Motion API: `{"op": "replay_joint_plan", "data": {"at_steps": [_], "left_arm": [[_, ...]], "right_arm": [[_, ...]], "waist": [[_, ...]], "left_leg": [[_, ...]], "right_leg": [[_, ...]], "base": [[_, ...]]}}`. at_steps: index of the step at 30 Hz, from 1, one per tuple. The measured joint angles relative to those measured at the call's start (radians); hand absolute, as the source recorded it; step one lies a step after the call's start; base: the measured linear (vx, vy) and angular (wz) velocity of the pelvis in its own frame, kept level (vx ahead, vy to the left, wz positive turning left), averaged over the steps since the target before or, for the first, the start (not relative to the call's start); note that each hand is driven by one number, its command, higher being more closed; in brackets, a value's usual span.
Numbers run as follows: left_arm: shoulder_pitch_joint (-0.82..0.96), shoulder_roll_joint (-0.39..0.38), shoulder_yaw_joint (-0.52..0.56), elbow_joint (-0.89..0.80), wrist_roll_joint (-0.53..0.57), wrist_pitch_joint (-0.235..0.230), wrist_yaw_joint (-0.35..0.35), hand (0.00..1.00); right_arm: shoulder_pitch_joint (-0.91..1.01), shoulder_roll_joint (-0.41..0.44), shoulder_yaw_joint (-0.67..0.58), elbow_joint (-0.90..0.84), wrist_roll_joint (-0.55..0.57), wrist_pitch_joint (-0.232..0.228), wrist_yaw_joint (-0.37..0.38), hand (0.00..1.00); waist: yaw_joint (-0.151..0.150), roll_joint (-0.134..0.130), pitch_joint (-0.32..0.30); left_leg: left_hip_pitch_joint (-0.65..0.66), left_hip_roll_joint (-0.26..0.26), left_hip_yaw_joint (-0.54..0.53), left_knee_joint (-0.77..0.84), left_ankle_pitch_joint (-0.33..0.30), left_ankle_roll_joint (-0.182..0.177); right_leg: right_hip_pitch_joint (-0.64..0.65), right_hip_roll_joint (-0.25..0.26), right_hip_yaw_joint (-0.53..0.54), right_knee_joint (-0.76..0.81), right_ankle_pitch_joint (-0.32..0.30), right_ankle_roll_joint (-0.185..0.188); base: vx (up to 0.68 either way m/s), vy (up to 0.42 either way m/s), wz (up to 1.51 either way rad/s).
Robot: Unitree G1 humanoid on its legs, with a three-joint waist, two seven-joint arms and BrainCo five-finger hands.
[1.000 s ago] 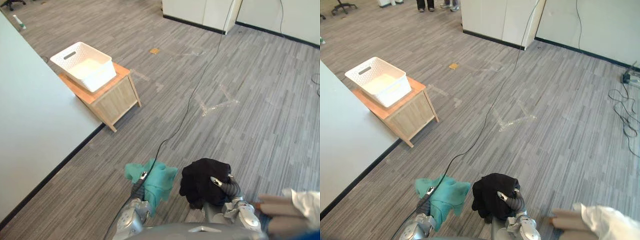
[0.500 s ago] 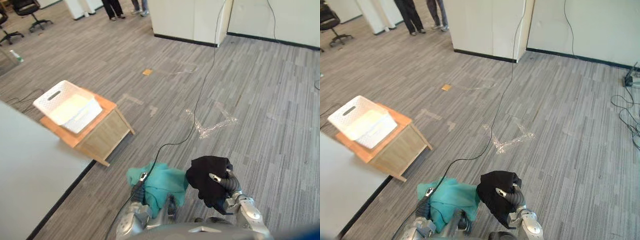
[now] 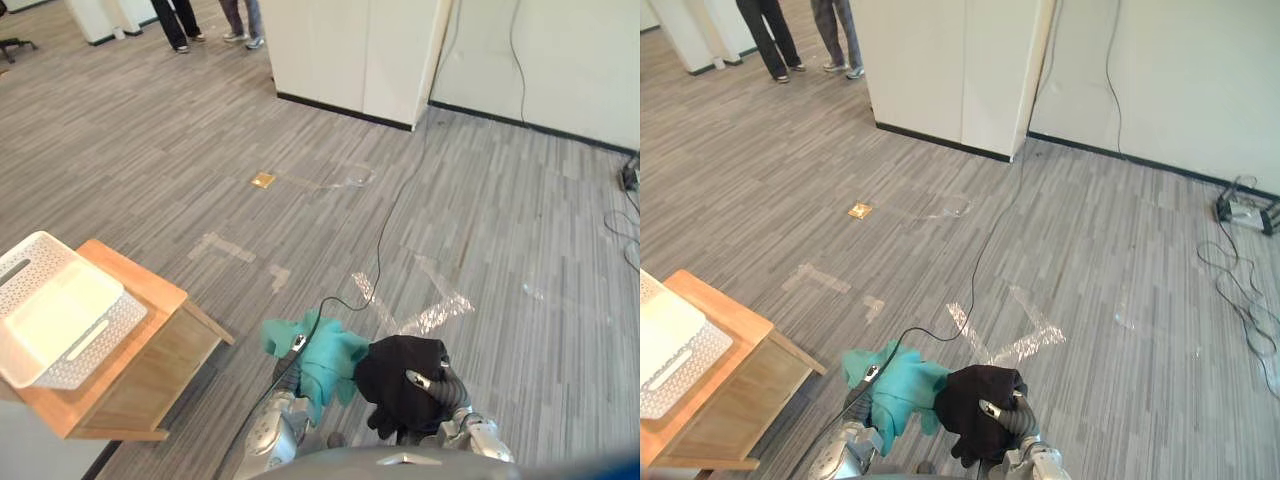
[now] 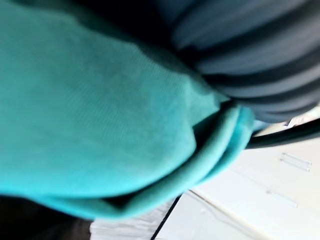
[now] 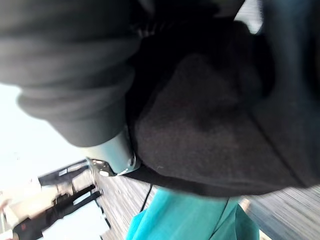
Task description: Tidy the bed and pick cloth on bed and put in laundry
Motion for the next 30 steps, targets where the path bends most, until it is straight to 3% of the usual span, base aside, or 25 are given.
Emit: {"op": "replay_joint_plan", "data": {"at_steps": [1, 3, 4, 5, 6, 7, 8, 10, 11, 12, 13, 14, 17, 18, 19, 20, 21, 22, 23, 24, 26, 28, 29, 30], "left_arm": [[-0.012, 0.011, -0.001, 0.000, 0.000, 0.000, -0.002, 1.00], [-0.023, 0.021, 0.004, 0.000, 0.000, 0.000, -0.004, 1.00], [-0.008, 0.028, 0.009, 0.000, -0.002, 0.000, -0.003, 1.00], [0.000, 0.030, 0.009, 0.005, -0.004, 0.002, -0.003, 1.00], [0.009, 0.004, 0.020, 0.030, -0.013, 0.013, -0.003, 1.00], [0.027, -0.003, 0.029, 0.031, -0.015, 0.013, -0.005, 1.00], [0.034, -0.007, 0.030, 0.031, -0.021, 0.013, -0.006, 1.00], [0.047, -0.028, 0.049, 0.031, -0.031, 0.013, -0.032, 1.00], [0.055, -0.042, 0.066, 0.028, -0.028, 0.011, -0.053, 1.00], [0.056, -0.043, 0.074, 0.021, -0.022, 0.009, -0.062, 1.00], [0.058, -0.038, 0.077, 0.008, -0.008, 0.009, -0.064, 1.00], [0.062, -0.034, 0.078, -0.003, -0.009, 0.010, -0.071, 1.00], [0.066, -0.035, 0.077, -0.051, -0.012, 0.010, -0.112, 1.00], [0.065, -0.036, 0.074, -0.059, -0.012, 0.007, -0.121, 1.00], [0.062, -0.039, 0.064, -0.058, -0.012, 0.004, -0.126, 1.00], [0.061, -0.041, 0.056, -0.058, -0.012, 0.003, -0.126, 1.00], [0.058, -0.039, 0.039, -0.056, -0.012, 0.000, -0.125, 1.00], [0.054, -0.035, 0.029, -0.044, -0.013, 0.000, -0.122, 1.00], [0.047, -0.029, 0.029, -0.029, -0.013, 0.000, -0.116, 1.00], [0.037, -0.028, 0.029, -0.005, -0.015, 0.000, -0.107, 1.00], [0.013, -0.028, 0.026, 0.024, -0.033, 0.000, -0.107, 1.00], [0.011, -0.028, 0.026, 0.029, -0.032, -0.004, -0.099, 1.00], [0.015, -0.025, 0.026, 0.030, -0.032, -0.010, -0.087, 1.00], [0.019, -0.022, 0.027, 0.029, -0.033, -0.018, -0.080, 1.00]], "right_arm": [[0.005, 0.006, -0.001, -0.002, 0.002, -0.011, -0.003, 1.00], [0.021, 0.019, 0.007, -0.016, 0.002, -0.017, -0.009, 1.00], [0.039, 0.036, 0.021, -0.023, 0.002, -0.017, -0.012, 1.00], [0.041, 0.039, 0.027, -0.032, 0.002, -0.018, -0.011, 1.00], [0.019, 0.020, 0.028, -0.040, 0.005, -0.018, -0.012, 1.00], [-0.014, 0.017, 0.028, -0.039, 0.018, -0.018, -0.012, 1.00], [-0.028, 0.014, 0.028, -0.039, 0.021, -0.018, -0.013, 1.00], [-0.046, 0.009, 0.028, -0.038, 0.022, -0.017, -0.010, 1.00], [-0.047, 0.002, 0.030, -0.038, 0.022, -0.012, 0.000, 1.00], [-0.042, -0.003, 0.029, -0.036, 0.022, -0.010, 0.006, 1.00], [-0.043, -0.007, 0.026, -0.030, 0.021, -0.009, 0.008, 1.00], [-0.044, -0.008, 0.021, -0.026, 0.021, -0.009, 0.009, 1.00], [-0.056, -0.011, -0.004, -0.027, 0.021, -0.009, 0.010, 1.00], [-0.058, -0.011, -0.005, -0.027, 0.020, -0.009, 0.010, 1.00], [-0.052, -0.012, -0.005, -0.028, 0.020, -0.009, 0.010, 1.00], [-0.051, -0.012, -0.006, -0.028, 0.020, -0.009, 0.010, 1.00], [-0.039, -0.011, -0.005, -0.026, 0.019, -0.008, 0.010, 1.00], [-0.030, -0.005, -0.002, -0.018, 0.018, -0.008, 0.008, 1.00], [-0.030, 0.004, -0.001, -0.002, 0.018, -0.008, 0.006, 1.00], [-0.028, 0.009, 0.007, 0.005, 0.018, -0.009, 0.003, 1.00], [-0.022, 0.011, 0.010, 0.005, 0.018, -0.009, -0.012, 1.00], [0.003, 0.011, 0.006, 0.005, 0.018, -0.008, -0.022, 1.00], [0.014, 0.014, -0.003, 0.004, 0.018, -0.008, -0.022, 1.00], [0.022, 0.018, -0.008, 0.002, 0.018, -0.008, -0.020, 1.00]], "waist": [[-0.005, 0.000, -0.001], [0.000, -0.021, 0.000], [0.003, -0.050, -0.011], [-0.001, -0.059, -0.018], [0.006, -0.014, -0.026], [0.011, -0.004, -0.029], [0.011, 0.003, -0.031], [0.006, 0.029, -0.020], [0.016, 0.038, -0.013], [0.032, 0.048, -0.008], [0.048, 0.039, 0.001], [0.058, 0.034, 0.000], [0.073, 0.027, 0.000], [0.077, 0.020, 0.000], [0.074, 0.016, -0.003], [0.073, 0.019, -0.004], [0.074, 0.025, -0.008], [0.076, 0.025, -0.012], [0.078, 0.002, -0.018], [0.077, -0.024, -0.032], [0.079, -0.035, -0.040], [0.081, -0.037, -0.042], [0.081, -0.043, -0.045], [0.079, -0.047, -0.046]], "left_leg": [[0.011, 0.019, -0.048, 0.013, -0.012, -0.021], [0.044, 0.032, -0.077, 0.029, -0.067, -0.093], [0.079, 0.026, -0.087, 0.042, -0.124, -0.111], [0.101, 0.029, -0.102, 0.050, -0.158, -0.116], [0.127, 0.074, -0.104, 0.061, -0.172, -0.135], [0.098, 0.088, -0.103, 0.141, -0.156, -0.146], [0.062, 0.089, -0.102, 0.217, -0.148, -0.146], [-0.082, 0.116, -0.082, 0.539, -0.052, -0.201], [-0.185, 0.171, -0.050, 0.757, 0.055, -0.220], [-0.250, 0.214, 0.003, 0.889, 0.051, -0.212], [-0.316, 0.239, 0.059, 0.982, 0.042, -0.199], [-0.358, 0.238, 0.093, 0.985, 0.035, -0.192], [-0.434, 0.182, 0.189, 0.745, 0.007, -0.200], [-0.424, 0.139, 0.233, 0.516, 0.008, -0.197], [-0.389, 0.091, 0.264, 0.235, 0.058, -0.196], [-0.368, 0.072, 0.264, 0.104, 0.108, -0.196], [-0.356, 0.064, 0.282, -0.040, 0.208, -0.190], [-0.354, 0.067, 0.307, -0.048, 0.285, -0.098], [-0.349, 0.044, 0.313, -0.044, 0.275, -0.066], [-0.340, 0.012, 0.307, -0.060, 0.256, -0.061], [-0.316, -0.022, 0.286, -0.081, 0.233, -0.043], [-0.259, -0.054, 0.261, -0.088, 0.197, -0.022], [-0.231, -0.072, 0.248, -0.088, 0.179, -0.015], [-0.199, -0.089, 0.220, -0.088, 0.149, -0.004]], "right_leg": [[-0.004, 0.024, 0.026, -0.211, 0.082, 0.004], [-0.006, 0.025, 0.086, -0.411, 0.235, 0.016], [-0.010, 0.007, 0.092, -0.413, 0.281, -0.002], [-0.016, 0.000, 0.092, -0.370, 0.351, -0.038], [-0.033, 0.023, 0.066, -0.263, 0.260, -0.052], [-0.038, 0.026, 0.055, -0.212, 0.200, -0.066], [-0.031, 0.026, 0.042, -0.207, 0.179, -0.067], [0.050, 0.041, -0.003, -0.255, 0.142, -0.073], [0.131, 0.064, -0.034, -0.314, 0.131, -0.079], [0.192, 0.075, -0.056, -0.346, 0.119, -0.084], [0.260, 0.073, -0.084, -0.389, 0.104, -0.082], [0.306, 0.065, -0.102, -0.422, 0.100, -0.081], [0.388, 0.044, -0.147, -0.511, 0.107, -0.073], [0.416, 0.031, -0.166, -0.534, 0.108, -0.064], [0.436, 0.023, -0.193, -0.553, 0.110, -0.043], [0.446, 0.026, -0.200, -0.559, 0.109, -0.031], [0.465, 0.036, -0.218, -0.559, 0.092, -0.002], [0.494, 0.038, -0.234, -0.558, 0.068, 0.024], [0.505, 0.018, -0.244, -0.555, 0.058, 0.037], [0.505, -0.011, -0.251, -0.535, 0.057, 0.042], [0.477, -0.051, -0.248, -0.440, 0.058, 0.044], [0.431, -0.128, -0.240, -0.201, 0.070, 0.059], [0.397, -0.170, -0.239, -0.061, 0.099, 0.036], [0.353, -0.209, -0.234, 0.083, 0.167, -0.028]], "base": [[0.61, -0.228, 1.40], [0.61, -0.333, 1.19], [0.53, -0.363, 1.01], [0.52, -0.343, 0.71], [0.49, -0.324, 0.32], [0.46, -0.314, 0.17], [0.44, -0.347, 0.43], [0.38, -0.308, 0.64], [0.43, -0.285, 0.60], [0.52, -0.315, 0.66], [0.49, -0.293, 0.53], [0.38, -0.236, 0.48], [0.31, -0.111, 0.41], [0.38, -0.026, 0.41], [0.49, -0.011, 0.44], [0.43, 0.014, 0.49], [0.52, 0.076, 0.42], [0.44, 0.090, 0.40], [0.53, 0.101, 0.40], [0.34, 0.065, 0.36], [0.42, 0.126, 0.40], [0.47, 0.170, 0.53], [0.44, 0.136, 0.63], [0.46, 0.114, 0.95]]}}
